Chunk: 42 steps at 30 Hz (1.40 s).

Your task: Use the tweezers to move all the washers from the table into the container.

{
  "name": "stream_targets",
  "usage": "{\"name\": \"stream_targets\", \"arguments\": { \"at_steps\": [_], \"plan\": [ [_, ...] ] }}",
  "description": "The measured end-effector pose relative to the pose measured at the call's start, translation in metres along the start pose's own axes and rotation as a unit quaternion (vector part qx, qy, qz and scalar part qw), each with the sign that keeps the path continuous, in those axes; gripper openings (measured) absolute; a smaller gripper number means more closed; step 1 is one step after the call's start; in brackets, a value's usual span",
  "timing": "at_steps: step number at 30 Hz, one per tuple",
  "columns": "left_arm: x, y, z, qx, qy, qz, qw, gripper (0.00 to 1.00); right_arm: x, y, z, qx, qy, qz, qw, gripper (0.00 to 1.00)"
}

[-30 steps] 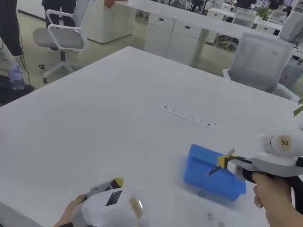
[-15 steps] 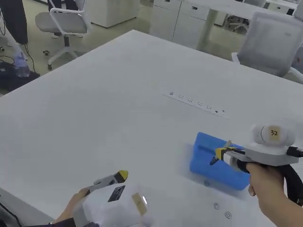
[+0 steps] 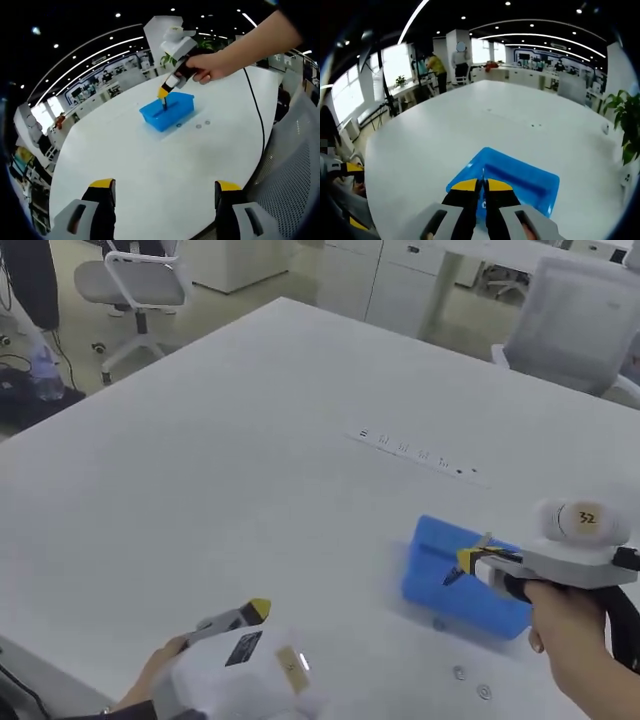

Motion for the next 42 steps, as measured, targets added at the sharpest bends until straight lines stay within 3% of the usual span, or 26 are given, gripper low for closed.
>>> {"name": "stream_targets", "arguments": {
  "at_steps": [7, 11, 13, 15, 20, 23, 26, 30, 34, 35, 37, 41, 42],
  "plan": [
    [0.003, 0.001, -0.004, 0.016, -0.022, 0.003, 0.9996, 0.89, 0.029, 0.014, -0.001, 0.022, -0.033, 0.006, 0.9992, 0.01],
    [0.006, 0.001, -0.007, 0.028, -0.039, 0.011, 0.9988, 0.94, 0.041, 0.021, 0.002, 0.036, -0.042, -0.003, 0.9985, 0.01],
    [0.008, -0.003, -0.013, 0.047, -0.071, 0.037, 0.9957, 0.99, 0.044, 0.023, 0.004, 0.045, -0.044, -0.007, 0.9980, 0.01],
    [0.012, -0.002, -0.016, 0.054, -0.095, 0.042, 0.9931, 0.99, 0.045, 0.023, 0.006, 0.049, -0.042, -0.007, 0.9979, 0.01],
    [0.014, 0.000, -0.017, 0.068, -0.104, 0.043, 0.9913, 0.99, 0.043, 0.019, 0.014, 0.049, -0.034, -0.006, 0.9982, 0.01],
    [0.018, 0.001, -0.024, 0.094, -0.150, 0.053, 0.9828, 0.99, 0.038, 0.018, 0.019, 0.045, -0.031, -0.004, 0.9985, 0.01],
    [0.019, 0.006, -0.022, 0.094, -0.139, 0.037, 0.9852, 0.99, 0.033, 0.017, 0.024, 0.040, -0.023, -0.004, 0.9989, 0.01],
    [0.017, 0.006, -0.021, 0.103, -0.125, 0.044, 0.9857, 0.99, 0.027, 0.017, 0.031, 0.040, -0.011, -0.004, 0.9991, 0.01],
    [0.018, 0.004, -0.022, 0.104, -0.130, 0.058, 0.9844, 0.99, 0.023, 0.018, 0.036, 0.035, -0.002, -0.007, 0.9993, 0.01],
    [0.019, 0.003, -0.025, 0.108, -0.141, 0.070, 0.9816, 0.99, 0.022, 0.018, 0.037, 0.035, 0.000, -0.008, 0.9994, 0.01],
    [0.020, 0.003, -0.025, 0.110, -0.146, 0.071, 0.9805, 0.99, 0.020, 0.020, 0.040, 0.035, 0.004, -0.010, 0.9993, 0.01],
    [0.023, 0.002, -0.028, 0.125, -0.167, 0.083, 0.9745, 0.99, 0.014, 0.020, 0.046, 0.038, 0.012, -0.009, 0.9992, 0.01],
    [0.024, 0.001, -0.030, 0.130, -0.177, 0.095, 0.9709, 0.99, 0.013, 0.019, 0.047, 0.036, 0.013, -0.009, 0.9992, 0.01]
  ]
}}
Point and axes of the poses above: the centre of the closed fingertips' face, and the gripper's own axes: x roughly backward along the fingers, y roughly to its left, z roughly out of its underside, the point moved 8 cm from there along x, roughly backward along the fingers, and after that the axes turned 11 degrees about y, right-handed, at the moved point
